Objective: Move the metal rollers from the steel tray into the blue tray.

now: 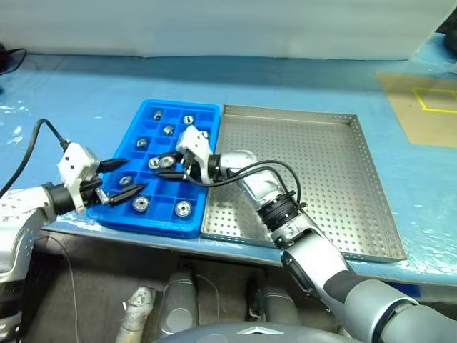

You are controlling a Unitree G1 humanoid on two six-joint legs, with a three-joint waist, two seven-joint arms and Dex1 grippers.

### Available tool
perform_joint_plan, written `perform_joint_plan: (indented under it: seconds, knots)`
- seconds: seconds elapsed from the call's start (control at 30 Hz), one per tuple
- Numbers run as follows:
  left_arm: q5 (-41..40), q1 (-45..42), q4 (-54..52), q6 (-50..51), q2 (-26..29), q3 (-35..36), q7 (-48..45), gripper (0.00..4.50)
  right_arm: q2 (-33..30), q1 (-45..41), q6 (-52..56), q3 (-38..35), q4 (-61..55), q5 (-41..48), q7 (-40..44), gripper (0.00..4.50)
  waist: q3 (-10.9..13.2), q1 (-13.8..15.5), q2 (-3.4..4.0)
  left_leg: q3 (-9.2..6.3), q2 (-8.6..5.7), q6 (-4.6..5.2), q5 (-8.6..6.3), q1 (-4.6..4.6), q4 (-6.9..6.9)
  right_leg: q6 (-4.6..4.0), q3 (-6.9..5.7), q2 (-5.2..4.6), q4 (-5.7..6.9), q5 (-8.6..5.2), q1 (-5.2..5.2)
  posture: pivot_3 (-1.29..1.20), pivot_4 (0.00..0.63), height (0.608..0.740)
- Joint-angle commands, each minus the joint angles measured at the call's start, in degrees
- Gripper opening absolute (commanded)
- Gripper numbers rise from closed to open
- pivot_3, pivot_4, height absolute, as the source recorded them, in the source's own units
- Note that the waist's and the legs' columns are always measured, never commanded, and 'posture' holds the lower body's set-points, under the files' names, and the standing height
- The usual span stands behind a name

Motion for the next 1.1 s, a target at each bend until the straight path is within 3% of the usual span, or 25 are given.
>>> perform_joint_plan:
  seconds: [0.03,0.2,0.47,0.7,1.1]
  knots:
    - [-3.14,2.88,-7.82,2.63,-1.0,3.19,3.65,4.5,1.22,-0.36,-5.07,4.28,-0.01,-2.05,2.95,1.77,0.01,1.28,0.01,0.0,0.0,-0.02,0.01,0.02,-0.03,0.0,-0.01,-0.01,0.0,-0.01,0.0,0.42,0.15,0.74]
    - [-4.7,5.71,-12.29,4.37,-2.46,3.26,6.38,4.5,1.66,1.45,-7.41,6.47,2.35,-3.69,3.73,1.77,0.01,3.01,-0.01,-0.29,0.02,-0.09,0.05,0.1,-0.14,0.03,0.04,-0.01,0.02,-0.05,0.01,0.44,0.15,0.74]
    - [-4.6,3.34,-10.84,4.03,-2.85,1.05,7.24,4.5,0.59,-2.88,-10.74,1.89,9.98,-4.73,-1.53,1.77,-0.01,3.9,-0.03,-0.41,-0.06,-0.33,0.19,0.25,-0.44,0.01,0.08,0.05,0.04,-0.05,0.0,0.4,0.15,0.74]
    - [-3.82,-1.65,-6.49,2.91,-1.52,-1.36,5.55,4.5,-1.2,-4.02,-14.93,0.76,14.34,-6.47,-4.3,1.77,-0.03,3.02,-0.07,-0.41,-0.11,-0.4,0.24,0.17,-0.38,0.0,0.07,0.09,0.05,-0.05,-0.05,0.34,0.15,0.74]
    - [-2.69,-4.85,-1.75,1.0,-0.11,-3.74,2.34,4.5,-3.49,-0.87,-14.62,1.52,11.51,-6.97,-2.74,1.77,-0.05,2.55,-0.1,-0.47,-0.26,-0.41,0.25,0.19,-0.29,-0.02,0.05,0.11,0.14,-0.06,-0.01,0.3,0.15,0.74]
